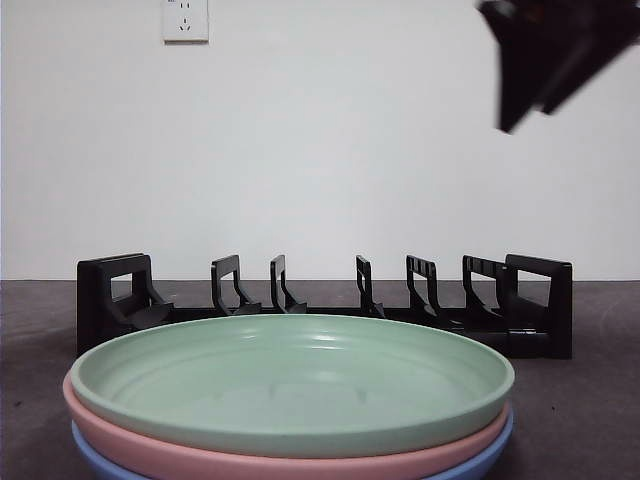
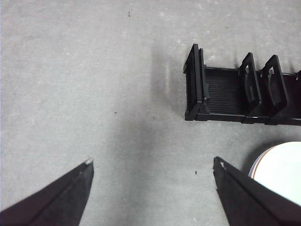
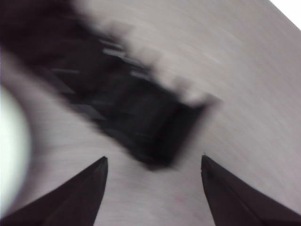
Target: Place the plate
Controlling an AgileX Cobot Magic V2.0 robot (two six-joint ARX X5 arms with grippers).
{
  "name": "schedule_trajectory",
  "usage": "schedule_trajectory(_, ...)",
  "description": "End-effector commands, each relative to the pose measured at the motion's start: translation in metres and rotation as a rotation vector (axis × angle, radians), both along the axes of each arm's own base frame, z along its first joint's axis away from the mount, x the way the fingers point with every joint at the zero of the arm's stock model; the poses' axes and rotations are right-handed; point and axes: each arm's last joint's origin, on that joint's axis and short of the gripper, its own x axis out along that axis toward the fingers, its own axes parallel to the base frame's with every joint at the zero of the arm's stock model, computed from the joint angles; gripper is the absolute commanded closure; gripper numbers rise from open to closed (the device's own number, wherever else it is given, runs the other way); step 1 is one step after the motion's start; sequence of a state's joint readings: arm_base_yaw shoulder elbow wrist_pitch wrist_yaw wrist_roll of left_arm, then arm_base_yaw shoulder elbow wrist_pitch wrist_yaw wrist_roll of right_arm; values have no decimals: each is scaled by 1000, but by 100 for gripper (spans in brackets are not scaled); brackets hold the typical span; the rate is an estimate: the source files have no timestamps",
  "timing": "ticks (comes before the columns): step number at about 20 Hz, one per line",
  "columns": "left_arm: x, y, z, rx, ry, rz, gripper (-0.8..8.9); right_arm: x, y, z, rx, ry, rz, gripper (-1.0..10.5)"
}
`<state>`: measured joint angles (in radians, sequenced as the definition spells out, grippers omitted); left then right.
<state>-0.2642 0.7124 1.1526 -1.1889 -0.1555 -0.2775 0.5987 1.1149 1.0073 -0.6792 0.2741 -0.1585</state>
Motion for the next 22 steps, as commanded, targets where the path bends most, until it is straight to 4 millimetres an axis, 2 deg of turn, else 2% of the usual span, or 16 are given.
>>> schedule_trajectory(1, 0, 0, 5, -4, -13, 4, 407, 17, -20, 4, 45, -22, -109, 632)
schedule_trajectory(3, 0, 0, 5, -4, -13, 4, 408, 26, -39, 5, 69, -40, -196, 632)
schedule_trajectory(4, 0, 0, 5, -3, -15, 3, 438, 29, -45, 6, 77, -42, -223, 655)
schedule_trajectory(6, 0, 0, 4, 0, -9, 1, 799, 31, -50, 6, 104, -30, -218, 938)
schedule_trajectory(11, -1, 0, 5, -1, -16, 0, 806, 28, -46, 5, 202, 26, -140, 924)
schedule_trajectory(18, -2, 1, 5, -3, -25, -1, 807, 29, -46, 5, 202, 22, -141, 924)
schedule_trajectory(19, -2, 1, 6, 74, -49, -56, 806, 29, -46, 5, 202, 22, -141, 924)
schedule_trajectory(20, -2, 1, 2, 84, -94, -73, 806, 29, -46, 5, 201, 22, -141, 924)
schedule_trajectory(22, 3, 1, -28, 65, -291, -61, 806, 29, -46, 5, 202, 22, -141, 924)
